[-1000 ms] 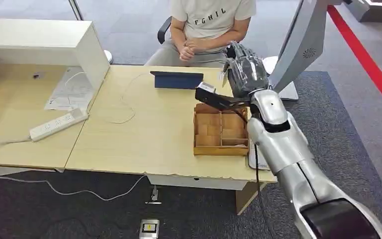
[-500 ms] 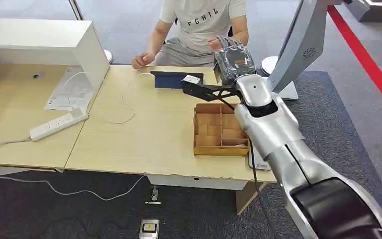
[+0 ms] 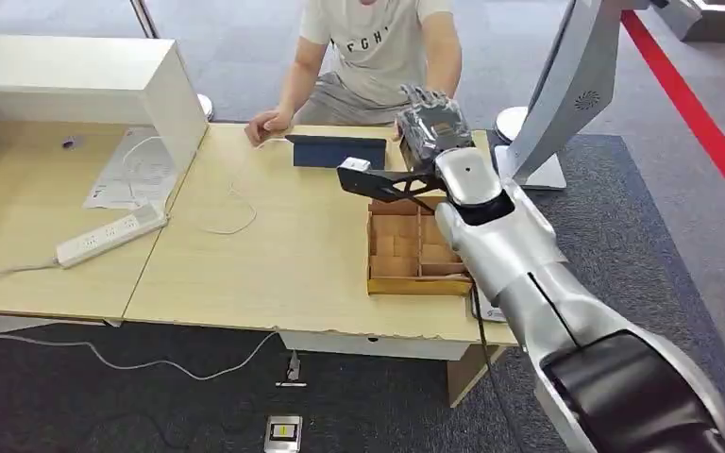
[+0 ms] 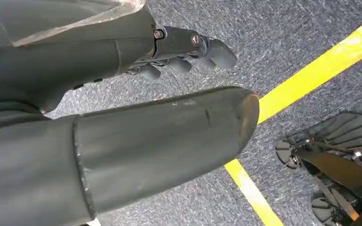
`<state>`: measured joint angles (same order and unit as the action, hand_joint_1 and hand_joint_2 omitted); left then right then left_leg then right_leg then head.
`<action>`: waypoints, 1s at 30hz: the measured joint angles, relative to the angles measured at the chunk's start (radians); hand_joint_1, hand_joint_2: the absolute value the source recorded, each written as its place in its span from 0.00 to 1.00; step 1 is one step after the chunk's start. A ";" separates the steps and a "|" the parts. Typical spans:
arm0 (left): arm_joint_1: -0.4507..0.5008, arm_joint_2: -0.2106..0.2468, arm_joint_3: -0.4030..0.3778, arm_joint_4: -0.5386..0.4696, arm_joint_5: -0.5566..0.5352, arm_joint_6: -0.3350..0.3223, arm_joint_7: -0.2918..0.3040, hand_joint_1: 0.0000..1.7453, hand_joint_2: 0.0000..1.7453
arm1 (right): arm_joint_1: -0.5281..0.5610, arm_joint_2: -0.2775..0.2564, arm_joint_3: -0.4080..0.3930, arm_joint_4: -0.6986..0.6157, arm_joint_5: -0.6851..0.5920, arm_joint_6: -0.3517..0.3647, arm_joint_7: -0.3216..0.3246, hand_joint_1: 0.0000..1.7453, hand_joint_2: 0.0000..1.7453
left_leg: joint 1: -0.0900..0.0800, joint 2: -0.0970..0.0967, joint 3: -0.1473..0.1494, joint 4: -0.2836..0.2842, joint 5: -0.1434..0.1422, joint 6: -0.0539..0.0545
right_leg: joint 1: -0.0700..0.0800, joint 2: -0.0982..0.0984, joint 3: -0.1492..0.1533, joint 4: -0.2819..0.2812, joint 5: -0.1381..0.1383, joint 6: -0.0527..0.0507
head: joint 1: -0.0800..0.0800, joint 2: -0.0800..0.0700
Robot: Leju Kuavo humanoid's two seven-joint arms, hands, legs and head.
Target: Pass the card to the sensor for recognition and then transmit it.
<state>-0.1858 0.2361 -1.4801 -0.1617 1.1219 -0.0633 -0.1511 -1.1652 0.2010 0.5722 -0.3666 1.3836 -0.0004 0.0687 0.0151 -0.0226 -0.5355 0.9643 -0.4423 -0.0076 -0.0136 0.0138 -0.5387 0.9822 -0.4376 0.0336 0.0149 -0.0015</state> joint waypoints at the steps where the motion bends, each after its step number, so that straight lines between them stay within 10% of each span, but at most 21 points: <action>1: 0.000 0.000 0.000 0.000 -0.002 0.000 0.000 0.00 0.00 | 0.000 0.000 0.000 0.003 0.000 0.000 0.000 1.00 1.00 | 0.000 0.000 0.000 0.000 0.000 0.000 | 0.000 0.000 0.000 0.000 0.000 0.000 | 0.000 0.000; 4: 0.000 -0.003 0.000 0.000 -0.003 0.000 0.005 0.00 0.00 | -0.002 -0.001 0.002 0.010 -0.008 -0.003 0.000 1.00 1.00 | 0.000 0.000 0.000 0.000 0.000 0.000 | 0.000 0.000 0.000 0.000 0.000 0.000 | 0.000 0.000; 5: 0.001 -0.003 0.000 0.000 -0.003 0.000 0.006 0.00 0.00 | -0.002 -0.002 0.002 0.012 -0.008 -0.004 0.000 0.68 1.00 | 0.000 0.000 0.000 0.000 0.000 0.000 | 0.000 0.000 0.000 0.000 0.000 0.000 | 0.000 0.000; 6: 0.001 -0.003 0.000 0.000 -0.004 0.000 0.007 0.00 0.00 | -0.002 -0.002 0.002 0.014 -0.008 -0.006 0.000 0.00 0.00 | 0.000 0.000 0.000 0.000 0.000 0.000 | 0.000 0.000 0.000 0.000 0.000 0.000 | 0.000 0.000; 18: 0.005 -0.005 0.000 0.000 -0.005 -0.018 0.011 0.00 0.00 | -0.033 -0.055 0.003 0.030 -0.016 0.023 -0.083 0.00 0.00 | 0.000 0.000 0.001 0.001 0.000 0.000 | 0.000 0.000 -0.001 -0.001 0.000 0.000 | 0.000 0.000; 23: 0.010 0.000 0.000 0.000 0.012 -0.028 0.016 0.00 0.00 | -0.053 -0.194 -0.054 0.040 -0.199 0.152 -0.191 0.00 0.00 | 0.000 -0.002 0.000 0.003 0.000 0.000 | 0.000 -0.001 0.001 -0.002 0.001 0.001 | 0.000 0.000; 30: 0.021 0.016 0.000 0.000 0.029 -0.042 0.029 0.00 0.00 | -0.027 -0.485 -0.182 0.056 -0.328 0.154 -0.209 0.00 0.00 | 0.000 -0.002 0.000 0.006 -0.002 0.004 | 0.000 -0.001 0.002 -0.004 0.002 0.003 | 0.000 0.000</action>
<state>-0.1645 0.2522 -1.4801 -0.1614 1.1505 -0.1053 -0.1220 -1.1925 -0.2836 0.3907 -0.3105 1.0556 0.1534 -0.1408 0.0146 -0.0251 -0.5357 0.9701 -0.4446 -0.0040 -0.0141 0.0124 -0.5370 0.9779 -0.4360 0.0363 0.0152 -0.0015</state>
